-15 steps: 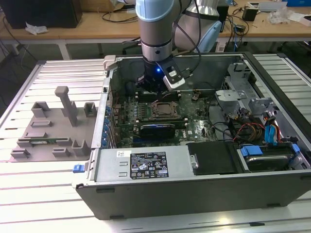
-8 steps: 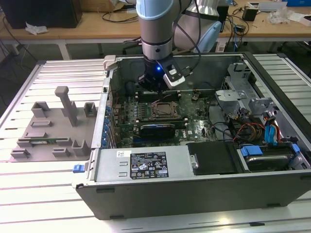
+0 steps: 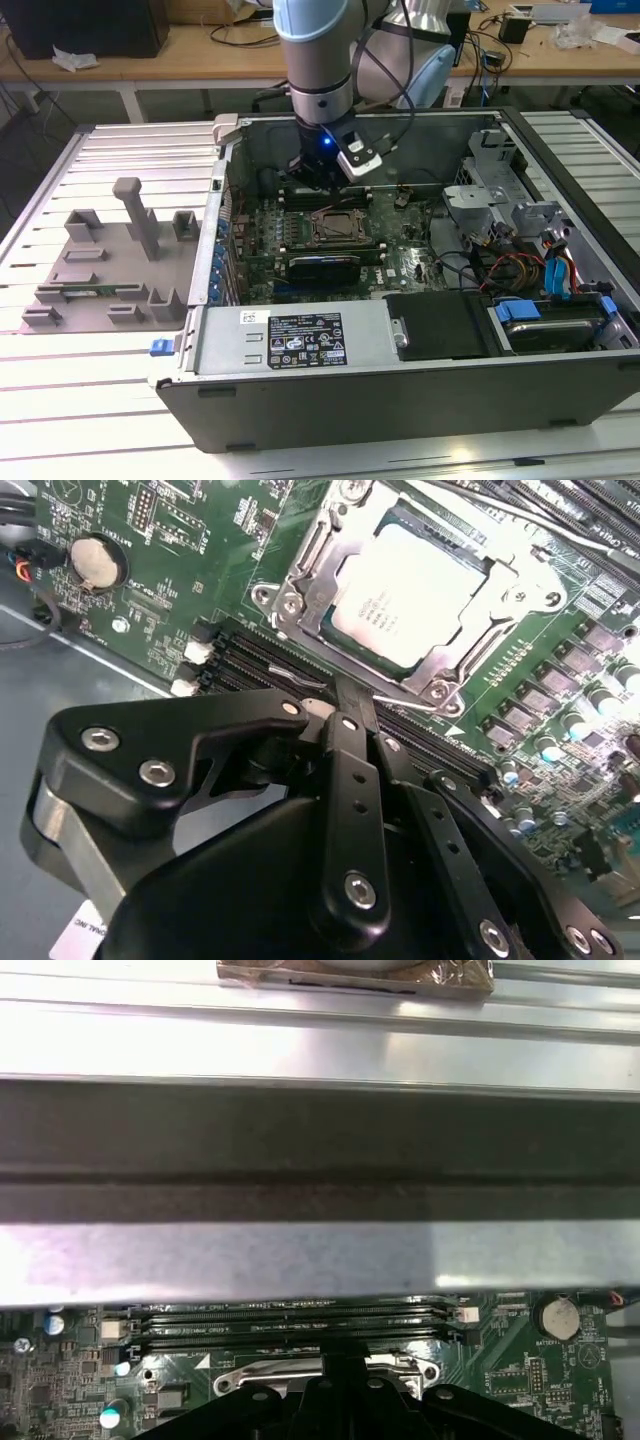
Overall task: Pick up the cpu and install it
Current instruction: 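Install the first cpu locking lever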
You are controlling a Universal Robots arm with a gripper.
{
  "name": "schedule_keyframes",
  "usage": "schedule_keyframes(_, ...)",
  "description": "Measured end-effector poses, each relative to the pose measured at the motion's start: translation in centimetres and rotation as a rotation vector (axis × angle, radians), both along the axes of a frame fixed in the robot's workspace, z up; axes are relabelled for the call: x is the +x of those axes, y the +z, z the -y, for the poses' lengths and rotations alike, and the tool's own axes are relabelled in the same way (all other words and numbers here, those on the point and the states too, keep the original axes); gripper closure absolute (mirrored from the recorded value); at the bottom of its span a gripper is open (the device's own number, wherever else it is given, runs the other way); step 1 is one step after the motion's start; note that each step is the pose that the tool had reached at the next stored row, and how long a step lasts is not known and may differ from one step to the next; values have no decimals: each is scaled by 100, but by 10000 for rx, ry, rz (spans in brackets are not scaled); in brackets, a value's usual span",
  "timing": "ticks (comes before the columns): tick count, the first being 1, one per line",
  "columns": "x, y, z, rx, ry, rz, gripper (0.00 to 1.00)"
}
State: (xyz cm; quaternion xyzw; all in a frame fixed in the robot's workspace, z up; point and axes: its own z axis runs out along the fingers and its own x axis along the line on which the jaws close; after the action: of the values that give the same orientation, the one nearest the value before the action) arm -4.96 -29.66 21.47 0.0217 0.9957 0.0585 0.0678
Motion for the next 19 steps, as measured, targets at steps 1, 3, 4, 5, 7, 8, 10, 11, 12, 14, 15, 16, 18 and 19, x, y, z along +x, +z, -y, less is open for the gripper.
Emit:
schedule_keyframes(1, 0, -6, 0, 0, -163, 0, 89)
schedule_keyframes(3, 1, -26, 0, -1, -813, -1, 89)
schedule_keyframes(4, 1, -32, -1, 5, -989, 2, 89)
schedule_keyframes(5, 0, -34, -2, 6, -1061, 2, 89)
schedule_keyframes(7, 0, -40, -9, 18, -1187, 9, 89)
schedule_keyframes(8, 1, -42, -13, 22, -1216, 13, 89)
schedule_keyframes(10, 0, -46, -26, 42, -1318, 29, 89)
schedule_keyframes(11, 0, -45, -32, 56, -1357, 38, 89)
schedule_keyframes(12, 0, -46, -38, 106, -1390, 65, 89)
schedule_keyframes(14, -1, -47, -46, 201, -1438, 113, 89)
schedule_keyframes(15, -4, -47, -47, 250, -1453, 145, 89)
schedule_keyframes(16, -7, -47, -47, 285, -1460, 171, 89)
schedule_keyframes(18, -24, -51, -48, 353, -1474, 346, 89)
schedule_keyframes(19, -37, -59, -48, 364, -1477, 465, 89)
